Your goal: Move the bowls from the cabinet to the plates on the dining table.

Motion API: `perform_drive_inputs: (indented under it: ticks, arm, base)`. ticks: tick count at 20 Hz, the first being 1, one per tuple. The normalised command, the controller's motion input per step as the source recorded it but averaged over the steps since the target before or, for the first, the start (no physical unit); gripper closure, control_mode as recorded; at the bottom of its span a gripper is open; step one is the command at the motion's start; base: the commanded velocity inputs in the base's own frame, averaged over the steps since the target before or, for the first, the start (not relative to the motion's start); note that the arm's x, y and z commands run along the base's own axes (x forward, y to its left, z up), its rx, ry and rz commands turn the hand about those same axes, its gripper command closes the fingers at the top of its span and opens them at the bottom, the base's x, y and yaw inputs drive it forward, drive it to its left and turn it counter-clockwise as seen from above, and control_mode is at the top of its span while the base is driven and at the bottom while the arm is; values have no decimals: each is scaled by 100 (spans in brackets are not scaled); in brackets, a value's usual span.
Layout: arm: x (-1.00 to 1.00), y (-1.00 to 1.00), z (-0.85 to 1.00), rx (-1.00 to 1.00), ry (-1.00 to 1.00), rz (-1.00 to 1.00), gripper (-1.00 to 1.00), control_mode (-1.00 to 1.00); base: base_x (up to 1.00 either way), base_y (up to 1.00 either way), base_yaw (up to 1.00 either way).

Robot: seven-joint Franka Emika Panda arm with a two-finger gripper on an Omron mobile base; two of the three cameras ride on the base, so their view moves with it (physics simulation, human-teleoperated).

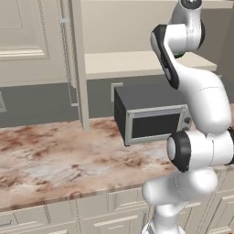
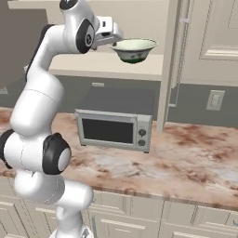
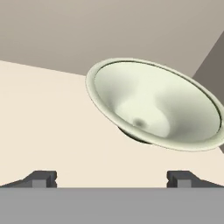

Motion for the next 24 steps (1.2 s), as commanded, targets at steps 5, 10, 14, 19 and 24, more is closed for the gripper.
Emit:
perform_drive_inputs:
  ticks: [5, 10, 14, 19, 24]
  arm:
    - [36, -7, -2, 0, 0, 0, -100, -100]
    - [32, -10, 0, 0, 0, 0, -100, -100]
    - [20, -16, -1, 0, 0, 0, -100, -100]
    - [31, -17, -6, 0, 0, 0, -100, -100]
    - [31, -4, -3, 0, 0, 0, -100, -100]
  base:
    - [0, 0, 0]
    - [0, 0, 0]
    - [0, 0, 0]
    - [0, 0, 0]
    - [0, 0, 0]
